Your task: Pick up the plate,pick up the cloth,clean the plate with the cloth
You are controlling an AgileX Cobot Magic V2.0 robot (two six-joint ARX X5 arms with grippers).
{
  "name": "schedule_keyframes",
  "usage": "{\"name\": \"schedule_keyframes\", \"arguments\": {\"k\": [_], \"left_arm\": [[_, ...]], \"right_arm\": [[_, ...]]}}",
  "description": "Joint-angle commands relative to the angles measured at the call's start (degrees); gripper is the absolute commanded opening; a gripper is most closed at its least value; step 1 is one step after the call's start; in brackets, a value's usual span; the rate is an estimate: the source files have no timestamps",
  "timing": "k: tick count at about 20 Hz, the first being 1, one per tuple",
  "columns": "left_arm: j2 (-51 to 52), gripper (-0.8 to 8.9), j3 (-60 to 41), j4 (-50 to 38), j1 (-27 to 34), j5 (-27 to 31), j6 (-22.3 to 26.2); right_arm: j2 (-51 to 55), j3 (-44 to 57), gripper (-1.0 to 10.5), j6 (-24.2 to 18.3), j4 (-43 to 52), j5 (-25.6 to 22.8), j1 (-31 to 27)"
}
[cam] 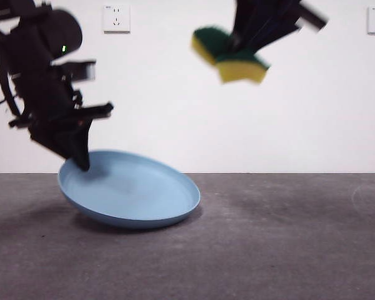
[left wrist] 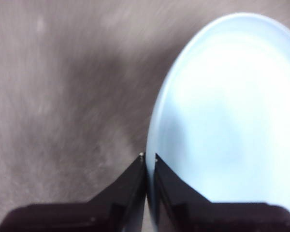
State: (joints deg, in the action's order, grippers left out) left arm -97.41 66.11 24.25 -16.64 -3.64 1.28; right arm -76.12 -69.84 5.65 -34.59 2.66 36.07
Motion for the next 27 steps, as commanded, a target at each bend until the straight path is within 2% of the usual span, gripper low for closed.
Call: {"name": "schedule_keyframes", "arguments": {"k": [1, 4, 5, 8, 9, 13, 17, 20, 22, 27], "left_arm": [[-4.09, -0.08, -0.07, 0.15, 1.03, 0.55, 0.90], [-7.43, 0.02, -0.07, 0.83, 1.42, 0.61, 0.44], [-7.72, 0.31, -0.07, 1.33, 1.42, 0.59, 0.42], [-7.56, 3.20, -0.04, 0.59, 1.38, 0.57, 0.24], [-7.39, 3.50, 0.09, 0.72, 1.38, 0.57, 0.22], [-3.58, 3.47, 3.54, 5.64, 1.11, -0.09, -1.55], [4.02, 3.47, 8.11, 8.48, 0.87, -8.85, -1.86], [10.62, 3.46, 9.38, 8.72, 0.59, -14.16, -3.61], [15.43, 3.46, 9.38, 9.44, 0.44, -16.31, -4.59], [24.65, 3.46, 9.38, 16.04, -0.26, -17.84, -4.44]], "right_arm": [[4.13, 0.17, -0.2, -1.66, -0.83, -4.61, -0.83], [8.37, 0.17, -0.2, -1.68, -2.01, -7.74, -1.97], [9.22, 0.17, -0.2, -1.66, -2.05, -8.33, -2.54], [9.97, 0.17, -0.2, -1.68, -1.97, -10.73, -3.78], [9.70, 0.17, -0.2, -1.66, -1.90, -11.19, -4.26], [5.97, 0.17, -0.2, -0.22, -0.04, -12.00, -6.05], [-2.08, 0.17, -0.2, 0.57, 0.22, -11.37, -7.63], [-10.21, 0.20, -0.2, 2.19, 0.22, -4.09, -8.72], [-16.15, 0.20, -0.2, 2.47, 0.17, -0.96, -8.76], [-25.66, 0.17, 0.1, 2.47, -0.46, -1.07, -8.63]]}}
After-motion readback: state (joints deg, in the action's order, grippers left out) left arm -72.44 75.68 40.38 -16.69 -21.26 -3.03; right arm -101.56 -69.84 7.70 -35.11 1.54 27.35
